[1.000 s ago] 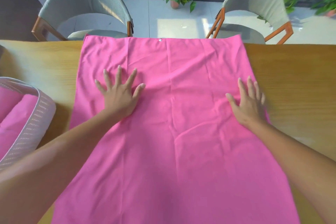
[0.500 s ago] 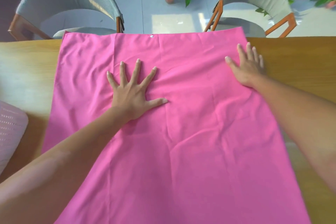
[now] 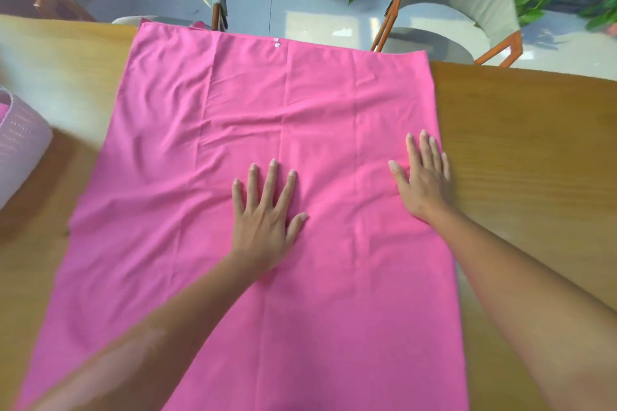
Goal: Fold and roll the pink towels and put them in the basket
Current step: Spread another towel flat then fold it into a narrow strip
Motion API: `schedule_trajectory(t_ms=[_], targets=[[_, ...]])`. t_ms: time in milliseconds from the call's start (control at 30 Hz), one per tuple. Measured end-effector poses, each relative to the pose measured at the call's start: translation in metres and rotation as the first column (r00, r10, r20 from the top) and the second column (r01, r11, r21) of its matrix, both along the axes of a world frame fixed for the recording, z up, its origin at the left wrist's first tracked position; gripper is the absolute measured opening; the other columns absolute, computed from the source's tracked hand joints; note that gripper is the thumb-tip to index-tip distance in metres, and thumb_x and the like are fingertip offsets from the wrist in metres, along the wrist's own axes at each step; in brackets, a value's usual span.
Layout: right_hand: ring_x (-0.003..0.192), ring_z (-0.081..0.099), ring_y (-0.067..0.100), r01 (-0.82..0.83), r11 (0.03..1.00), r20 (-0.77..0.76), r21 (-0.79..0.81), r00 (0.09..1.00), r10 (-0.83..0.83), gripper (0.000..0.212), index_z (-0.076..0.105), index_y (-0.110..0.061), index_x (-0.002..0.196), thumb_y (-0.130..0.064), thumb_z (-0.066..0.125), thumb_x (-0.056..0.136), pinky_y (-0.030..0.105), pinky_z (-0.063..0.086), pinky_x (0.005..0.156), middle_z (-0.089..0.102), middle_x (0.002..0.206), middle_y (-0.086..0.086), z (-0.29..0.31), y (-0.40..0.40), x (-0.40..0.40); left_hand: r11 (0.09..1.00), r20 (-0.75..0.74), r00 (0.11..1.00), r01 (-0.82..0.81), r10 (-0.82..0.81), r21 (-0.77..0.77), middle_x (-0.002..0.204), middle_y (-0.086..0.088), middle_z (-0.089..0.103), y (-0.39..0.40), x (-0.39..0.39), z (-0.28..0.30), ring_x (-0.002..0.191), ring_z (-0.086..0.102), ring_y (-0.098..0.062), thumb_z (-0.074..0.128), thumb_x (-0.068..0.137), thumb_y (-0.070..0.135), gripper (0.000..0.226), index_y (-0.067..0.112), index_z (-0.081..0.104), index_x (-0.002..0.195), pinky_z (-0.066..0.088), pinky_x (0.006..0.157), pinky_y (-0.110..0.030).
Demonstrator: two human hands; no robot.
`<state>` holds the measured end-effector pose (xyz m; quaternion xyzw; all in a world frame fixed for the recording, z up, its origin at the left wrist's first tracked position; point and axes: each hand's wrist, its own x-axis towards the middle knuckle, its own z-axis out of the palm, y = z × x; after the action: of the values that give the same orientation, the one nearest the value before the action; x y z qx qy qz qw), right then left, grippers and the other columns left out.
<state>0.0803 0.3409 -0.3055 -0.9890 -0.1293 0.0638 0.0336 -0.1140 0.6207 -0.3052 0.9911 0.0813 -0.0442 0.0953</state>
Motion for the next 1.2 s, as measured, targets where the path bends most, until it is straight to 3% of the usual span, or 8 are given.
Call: schedule_trajectory(t_ms=[300, 433, 500, 567, 667, 833, 1033, 1200], targets=[[0.154, -0.011, 0.021, -0.053, 0.998, -0.149, 0.036, 0.987, 0.058, 0.081, 0.0, -0.026, 0.16, -0.071, 0.017, 0.095, 0.057, -0.001, 0.121, -0.011, 0.168, 0.005, 0.007, -0.008, 0.007, 0.947, -0.098, 0.942, -0.322, 0.32, -0.009, 0.169, -0.012, 0.008, -0.142, -0.064, 0.021, 0.153, 0.005, -0.043, 0.025, 0.1, 0.05, 0.067, 0.023, 0.019, 0.161, 0.011, 0.121, -0.061], [0.153, 0.008, 0.027, -0.075, 0.983, -0.152, 0.167, 0.983, 0.101, 0.073, 0.024, -0.025, 0.157, -0.059, 0.045, 0.096, 0.05, 0.012, 0.12, 0.008, 0.167, 0.008, 0.025, -0.02, 0.017, 0.907, -0.119, 0.902, -0.42, 0.414, -0.031, 0.168, -0.013, 0.012, -0.191, -0.073, 0.032, 0.153, 0.009, -0.039, 0.041, 0.102, 0.046, 0.066, 0.024, 0.021, 0.161, 0.012, 0.121, -0.057], [0.143, 0.028, 0.034, -0.018, 0.945, -0.057, 0.327, 0.998, 0.039, 0.063, 0.041, -0.019, 0.149, -0.042, 0.06, 0.094, 0.04, 0.022, 0.115, 0.028, 0.158, 0.012, 0.036, -0.029, 0.02, 0.874, -0.081, 0.874, -0.483, 0.478, -0.052, 0.155, -0.015, 0.035, -0.222, -0.076, 0.041, 0.142, 0.032, -0.041, 0.055, 0.097, 0.046, 0.063, 0.019, 0.039, 0.153, 0.026, 0.114, -0.056], [0.13, 0.041, 0.037, 0.082, 0.9, -0.031, 0.428, 0.997, -0.076, 0.051, 0.049, -0.013, 0.139, -0.024, 0.063, 0.091, 0.036, 0.029, 0.108, 0.043, 0.143, 0.014, 0.046, -0.038, 0.026, 0.868, -0.035, 0.872, -0.49, 0.489, -0.081, 0.127, -0.012, 0.053, -0.256, -0.077, 0.049, 0.115, 0.052, -0.038, 0.062, 0.091, 0.045, 0.05, 0.015, 0.057, 0.13, 0.042, 0.094, -0.05], [0.122, 0.054, 0.038, 0.32, 0.84, -0.221, 0.439, 0.944, -0.244, 0.042, 0.049, -0.008, 0.129, -0.009, 0.057, 0.088, 0.039, 0.042, 0.099, 0.051, 0.135, 0.017, 0.055, -0.046, 0.032, 0.877, -0.079, 0.89, -0.456, 0.449, -0.148, 0.105, -0.007, 0.057, -0.297, -0.064, 0.057, 0.097, 0.055, -0.034, 0.061, 0.089, 0.047, 0.037, 0.016, 0.057, 0.109, 0.048, 0.077, -0.045], [0.109, 0.067, 0.035, 0.442, 0.839, -0.397, 0.316, 0.865, -0.306, 0.034, 0.063, -0.001, 0.116, -0.013, 0.063, 0.084, 0.038, 0.054, 0.086, 0.068, 0.119, 0.019, 0.05, -0.06, 0.026, 0.847, -0.132, 0.868, -0.496, 0.478, -0.193, 0.107, -0.007, 0.055, -0.333, -0.011, 0.063, 0.1, 0.053, -0.031, 0.057, 0.089, 0.055, 0.044, 0.016, 0.052, 0.108, 0.045, 0.076, -0.043], [0.079, 0.074, 0.032, 0.429, 0.821, -0.51, 0.376, 0.836, -0.203, 0.024, 0.074, -0.009, 0.087, -0.028, 0.073, 0.073, 0.045, 0.062, 0.075, 0.075, 0.088, 0.013, 0.04, -0.074, 0.027, 0.848, -0.088, 0.87, -0.493, 0.486, -0.196, 0.11, -0.006, 0.051, -0.345, 0.054, 0.063, 0.102, 0.049, -0.029, 0.066, 0.083, 0.055, 0.054, 0.015, 0.044, 0.113, 0.049, 0.072, -0.041], [0.066, 0.074, 0.031, 0.415, 0.783, -0.543, 0.463, 0.831, -0.12, 0.021, 0.062, -0.014, 0.059, -0.022, 0.074, 0.076, 0.046, 0.062, 0.07, 0.072, 0.066, 0.012, 0.04, -0.08, 0.028, 0.833, -0.019, 0.846, -0.529, 0.533, -0.162, 0.106, -0.005, 0.049, -0.345, 0.082, 0.056, 0.098, 0.052, -0.027, 0.051, 0.091, 0.025, 0.023, 0.016, 0.045, 0.111, 0.048, 0.058, -0.035]])
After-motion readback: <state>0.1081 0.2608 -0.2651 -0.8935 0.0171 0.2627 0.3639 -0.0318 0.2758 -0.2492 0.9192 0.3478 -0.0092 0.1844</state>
